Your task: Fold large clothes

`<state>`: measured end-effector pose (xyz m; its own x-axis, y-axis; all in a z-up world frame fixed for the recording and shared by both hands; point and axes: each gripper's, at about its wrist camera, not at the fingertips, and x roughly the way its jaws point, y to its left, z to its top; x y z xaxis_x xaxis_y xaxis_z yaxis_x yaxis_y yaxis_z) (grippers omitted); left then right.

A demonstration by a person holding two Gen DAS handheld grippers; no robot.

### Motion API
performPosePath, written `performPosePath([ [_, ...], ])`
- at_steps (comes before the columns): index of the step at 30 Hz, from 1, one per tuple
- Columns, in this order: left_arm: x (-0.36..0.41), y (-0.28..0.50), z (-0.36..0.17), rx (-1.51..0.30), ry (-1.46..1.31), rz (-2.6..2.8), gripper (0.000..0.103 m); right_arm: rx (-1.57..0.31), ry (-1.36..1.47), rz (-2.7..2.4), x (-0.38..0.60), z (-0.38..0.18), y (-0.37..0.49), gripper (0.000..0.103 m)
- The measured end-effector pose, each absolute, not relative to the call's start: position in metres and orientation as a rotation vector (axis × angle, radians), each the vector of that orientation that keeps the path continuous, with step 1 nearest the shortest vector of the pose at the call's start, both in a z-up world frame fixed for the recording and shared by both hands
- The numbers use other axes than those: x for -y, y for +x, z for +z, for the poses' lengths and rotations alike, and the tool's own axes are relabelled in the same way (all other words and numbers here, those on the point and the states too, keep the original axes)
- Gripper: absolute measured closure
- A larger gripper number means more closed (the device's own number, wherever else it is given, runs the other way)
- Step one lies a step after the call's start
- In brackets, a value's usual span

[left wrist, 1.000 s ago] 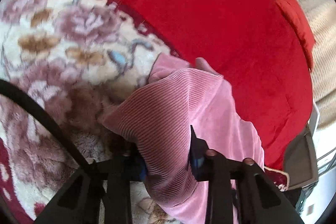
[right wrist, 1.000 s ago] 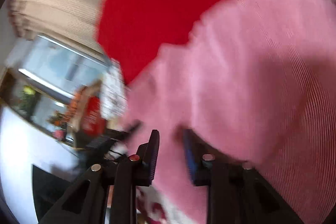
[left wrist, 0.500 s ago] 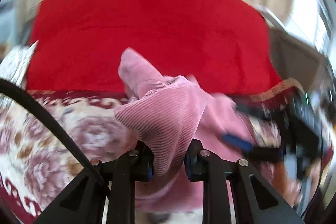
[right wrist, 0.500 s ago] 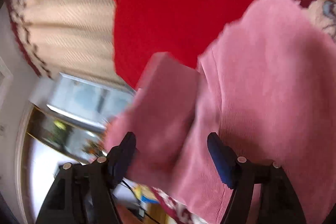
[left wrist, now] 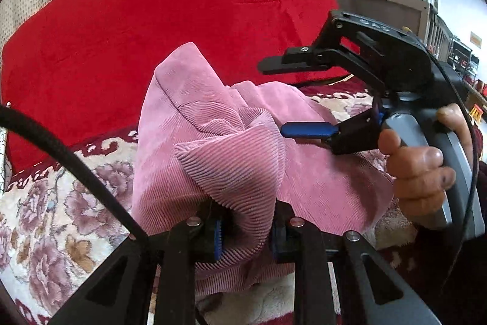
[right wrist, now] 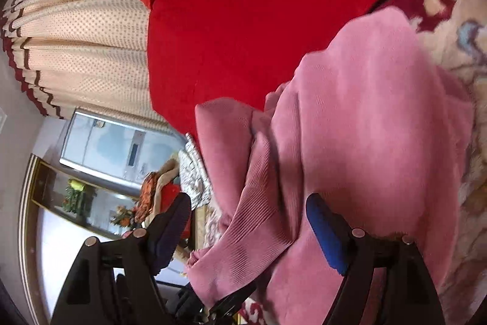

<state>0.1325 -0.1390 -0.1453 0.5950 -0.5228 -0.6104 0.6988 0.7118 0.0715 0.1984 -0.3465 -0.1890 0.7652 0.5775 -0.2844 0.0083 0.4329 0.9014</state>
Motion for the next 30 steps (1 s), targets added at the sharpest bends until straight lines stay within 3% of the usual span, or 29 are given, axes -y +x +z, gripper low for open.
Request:
performPosePath([
  [6,0.139,0.128,-0.146,-0.575,0.317,-0.754,0.08,-0.674,1.023,0.419,0.33,-0.185,0.22,0.01],
  [10,0.13,0.125,-0.144,-0.568,0.308,-0.778,0.08,-0.704,0.945,0.442,0.299,-0.178,0.245,0.01],
  [11,0.127,0.126,-0.144,-0.565,0.311,-0.784,0.08,-0.719,0.901,0.419,0.291,-0.18,0.25,0.012],
  [13,0.116,0.124,-0.139,-0.564,0.323,-0.797,0.079,-0.779,0.779,0.356,0.277,-0.186,0.26,0.039],
  [14,0.11,0.123,-0.137,-0.573,0.318,-0.812,0.079,-0.805,0.74,0.336,0.272,-0.19,0.264,0.062],
  [22,0.0,0.16,-0.117,-0.662,-0.011,-0.755,0.074,-0.734,0.681,0.306,0.268,-0.182,0.255,0.072],
  [26,0.009,0.203,-0.152,-0.827,-0.146,-0.712,0.076,-0.688,0.607,0.281,0.254,-0.169,0.25,0.075],
  [30,0.043,0.199,-0.16,-0.849,-0.107,-0.782,0.088,-0.641,0.582,0.271,0.252,-0.157,0.238,0.078],
])
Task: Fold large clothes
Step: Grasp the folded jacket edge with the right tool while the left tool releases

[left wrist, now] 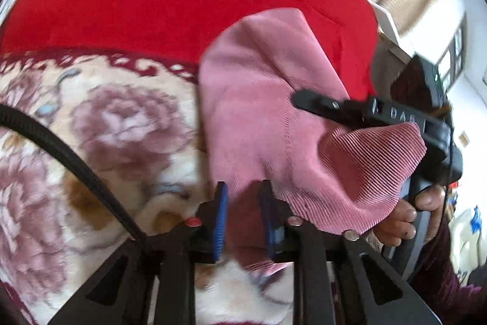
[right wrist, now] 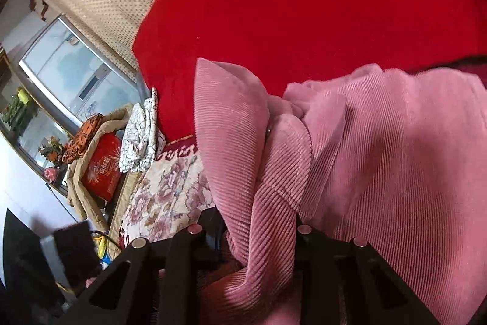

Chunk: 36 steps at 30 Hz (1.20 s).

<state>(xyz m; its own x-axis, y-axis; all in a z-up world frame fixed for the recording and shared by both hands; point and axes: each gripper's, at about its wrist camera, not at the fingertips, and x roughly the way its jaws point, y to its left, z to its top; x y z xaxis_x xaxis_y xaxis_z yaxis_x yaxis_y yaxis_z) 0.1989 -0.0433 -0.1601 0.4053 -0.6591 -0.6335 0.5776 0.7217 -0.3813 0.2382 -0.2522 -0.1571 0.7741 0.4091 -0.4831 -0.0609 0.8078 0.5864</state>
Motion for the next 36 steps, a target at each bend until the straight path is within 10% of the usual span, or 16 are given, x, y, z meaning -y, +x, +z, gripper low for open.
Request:
performPosePath([
  [12,0.172,0.125,-0.094,-0.705,0.204,-0.958,0.088,-0.365,0.647,0.229,0.342,-0.089,0.132,0.079],
  [20,0.168,0.134,-0.091,-0.759,0.213,-0.854,0.083,-0.761,0.996,0.224,0.417,-0.209,0.173,0.078],
  [26,0.181,0.142,-0.1,-0.723,0.334,-0.749,0.068,-0.777,0.935,0.178,0.409,-0.195,0.161,0.064],
  [30,0.182,0.138,-0.129,-0.717,0.444,-0.666,0.066,-0.723,0.821,0.054,0.409,-0.166,0.123,0.035],
  [34,0.168,0.135,-0.13,-0.71,0.415,-0.663,0.066,-0.58,0.633,-0.017,0.391,-0.126,0.077,0.037],
  [36,0.165,0.13,-0.13,-0.695,0.419,-0.658,0.066,-0.571,0.572,0.044,0.372,-0.111,0.073,0.069],
])
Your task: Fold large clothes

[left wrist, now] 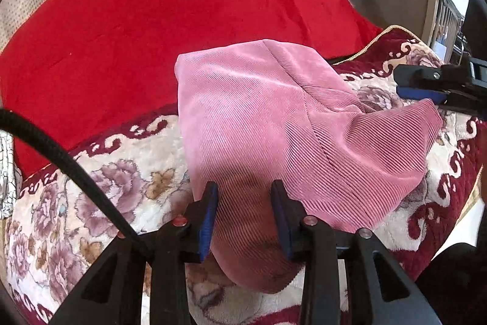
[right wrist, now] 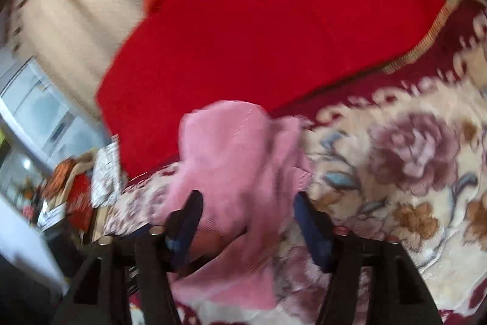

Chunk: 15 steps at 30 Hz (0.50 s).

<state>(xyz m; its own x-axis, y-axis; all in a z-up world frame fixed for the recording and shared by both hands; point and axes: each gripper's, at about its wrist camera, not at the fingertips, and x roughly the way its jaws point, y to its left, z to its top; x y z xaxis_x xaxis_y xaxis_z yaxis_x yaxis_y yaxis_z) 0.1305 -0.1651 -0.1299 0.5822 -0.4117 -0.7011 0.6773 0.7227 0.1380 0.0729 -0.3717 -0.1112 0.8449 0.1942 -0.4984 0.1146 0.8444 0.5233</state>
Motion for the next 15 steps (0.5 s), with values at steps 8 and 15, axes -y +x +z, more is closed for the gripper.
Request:
performPosePath([
  [8,0.151,0.129,-0.141,-0.727,0.303,-0.682,0.06,-0.896,0.464,0.048,0.315,-0.17,0.097,0.072],
  [15,0.136,0.14,-0.148,-0.758,0.215,-0.711,0.053,-0.902,0.463,0.064,0.32,-0.15,0.093,0.071],
])
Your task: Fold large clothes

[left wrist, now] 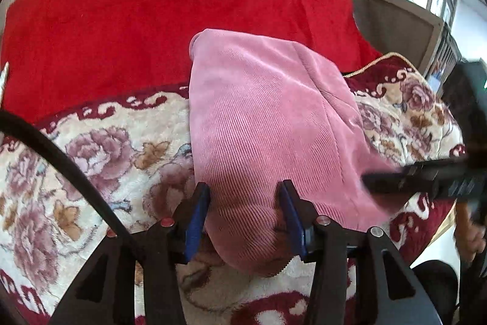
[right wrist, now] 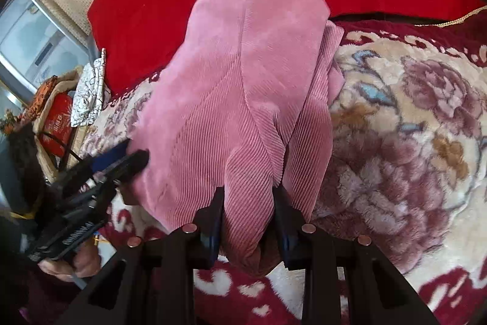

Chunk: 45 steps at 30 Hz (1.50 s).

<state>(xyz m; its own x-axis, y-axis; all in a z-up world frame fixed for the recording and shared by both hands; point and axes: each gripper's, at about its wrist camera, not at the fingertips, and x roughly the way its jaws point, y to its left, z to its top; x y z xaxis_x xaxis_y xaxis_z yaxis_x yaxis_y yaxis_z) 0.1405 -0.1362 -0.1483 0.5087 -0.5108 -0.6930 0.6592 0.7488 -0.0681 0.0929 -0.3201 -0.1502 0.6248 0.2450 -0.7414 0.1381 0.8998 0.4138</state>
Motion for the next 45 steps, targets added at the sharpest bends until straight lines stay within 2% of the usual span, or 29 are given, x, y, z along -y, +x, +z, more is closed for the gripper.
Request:
performPosePath([
  [4,0.135,0.141,-0.149,-0.747,0.212,-0.738,0.052,-0.764,0.477,0.036,0.337,-0.108,0.114,0.069],
  [8,0.134,0.14,-0.151,-0.727,0.215,-0.752,0.052,-0.754,0.485,-0.017,0.35,-0.096,0.177,0.069],
  [11,0.134,0.141,-0.15,-0.723,0.218,-0.765,0.052,-0.815,0.547,-0.066,0.367,-0.116,0.228,0.069],
  [14,0.135,0.142,-0.15,-0.715,0.218,-0.765,0.052,-0.977,0.65,-0.082,0.384,-0.17,0.272,0.07],
  [15,0.136,0.143,-0.15,-0.712,0.221,-0.761,0.051,-0.959,0.645,-0.067,0.385,-0.174,0.275,0.07],
  [23,0.12,0.137,-0.135,-0.743,0.158,-0.749,0.046,-0.852,0.571,-0.064,0.374,-0.128,0.209,0.07],
  [27,0.108,0.125,-0.116,-0.676,0.186,-0.708,0.045,-0.81,0.461,-0.005,0.347,-0.103,0.151,0.07],
  [29,0.111,0.125,-0.117,-0.685,0.247,-0.661,0.045,-0.818,0.427,-0.013,0.337,-0.108,0.13,0.07],
  [32,0.122,0.13,-0.133,-0.739,0.279,-0.637,0.041,-0.907,0.433,-0.041,0.323,-0.149,0.124,0.069],
  [34,0.125,0.128,-0.132,-0.724,0.281,-0.631,0.04,-0.898,0.478,-0.058,0.327,-0.176,0.125,0.063],
  [37,0.127,0.125,-0.124,-0.724,0.309,-0.6,0.041,-0.882,0.543,-0.049,0.333,-0.169,0.116,0.062],
  [45,0.12,0.124,-0.123,-0.731,0.292,-0.565,0.041,-0.866,0.434,-0.031,0.312,-0.137,0.086,0.06],
])
